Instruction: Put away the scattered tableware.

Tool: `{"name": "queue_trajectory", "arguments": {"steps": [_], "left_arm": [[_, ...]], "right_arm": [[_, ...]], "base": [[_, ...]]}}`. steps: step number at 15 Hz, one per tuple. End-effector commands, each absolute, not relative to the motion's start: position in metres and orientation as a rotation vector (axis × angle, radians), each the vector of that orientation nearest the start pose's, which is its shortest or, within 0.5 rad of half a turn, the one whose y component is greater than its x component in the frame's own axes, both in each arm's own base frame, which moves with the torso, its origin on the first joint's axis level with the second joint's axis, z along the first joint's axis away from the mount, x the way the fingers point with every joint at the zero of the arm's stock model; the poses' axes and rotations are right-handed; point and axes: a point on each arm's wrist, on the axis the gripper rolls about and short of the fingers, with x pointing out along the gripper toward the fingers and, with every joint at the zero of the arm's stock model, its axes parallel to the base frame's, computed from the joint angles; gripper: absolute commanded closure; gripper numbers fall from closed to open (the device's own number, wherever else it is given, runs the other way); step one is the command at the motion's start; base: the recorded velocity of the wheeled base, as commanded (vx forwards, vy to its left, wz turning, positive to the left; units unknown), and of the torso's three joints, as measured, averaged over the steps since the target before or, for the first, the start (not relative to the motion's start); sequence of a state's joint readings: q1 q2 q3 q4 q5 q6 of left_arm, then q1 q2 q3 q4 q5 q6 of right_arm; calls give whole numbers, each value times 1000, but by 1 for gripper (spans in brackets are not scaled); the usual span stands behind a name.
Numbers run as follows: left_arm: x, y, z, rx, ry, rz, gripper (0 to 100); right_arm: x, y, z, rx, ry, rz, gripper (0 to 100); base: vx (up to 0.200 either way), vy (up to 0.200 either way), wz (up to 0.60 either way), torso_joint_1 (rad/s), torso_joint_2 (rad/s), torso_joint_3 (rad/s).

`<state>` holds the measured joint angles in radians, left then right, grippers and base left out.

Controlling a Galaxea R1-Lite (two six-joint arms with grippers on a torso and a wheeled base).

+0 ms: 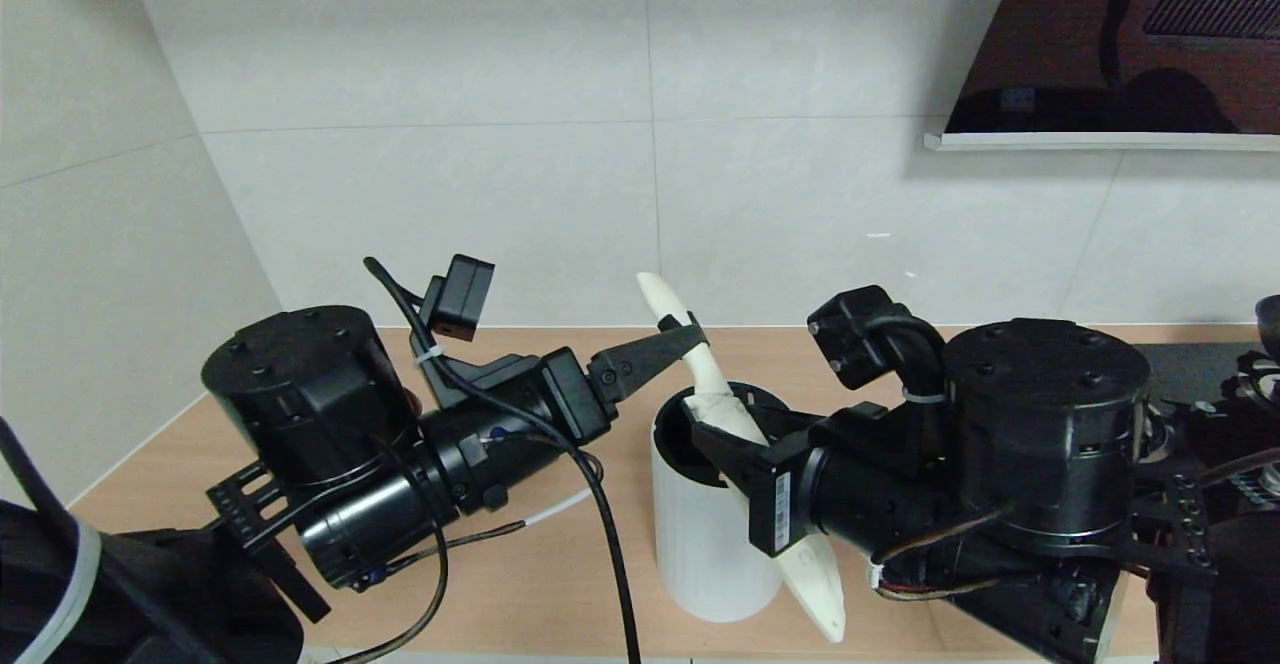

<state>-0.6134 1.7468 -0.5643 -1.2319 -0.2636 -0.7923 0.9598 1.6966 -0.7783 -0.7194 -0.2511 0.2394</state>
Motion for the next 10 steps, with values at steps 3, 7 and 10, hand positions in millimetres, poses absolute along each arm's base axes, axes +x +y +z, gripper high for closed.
{"name": "queue_trajectory", "arguments": {"steps": [3, 7, 10], "left_arm": [[240, -176, 160, -747, 316, -830, 0], [242, -178, 158, -749, 312, -811, 0], [244, -180, 157, -749, 314, -807, 0]], "right_arm": [[173, 252, 180, 100, 265, 708, 100], [172, 254, 178, 97, 271, 713, 100], [171, 254, 178, 96, 273, 715, 100]], "base": [[0, 0, 0, 0, 0, 0], [0, 0, 0, 0, 0, 0], [0, 0, 0, 0, 0, 0]]}}
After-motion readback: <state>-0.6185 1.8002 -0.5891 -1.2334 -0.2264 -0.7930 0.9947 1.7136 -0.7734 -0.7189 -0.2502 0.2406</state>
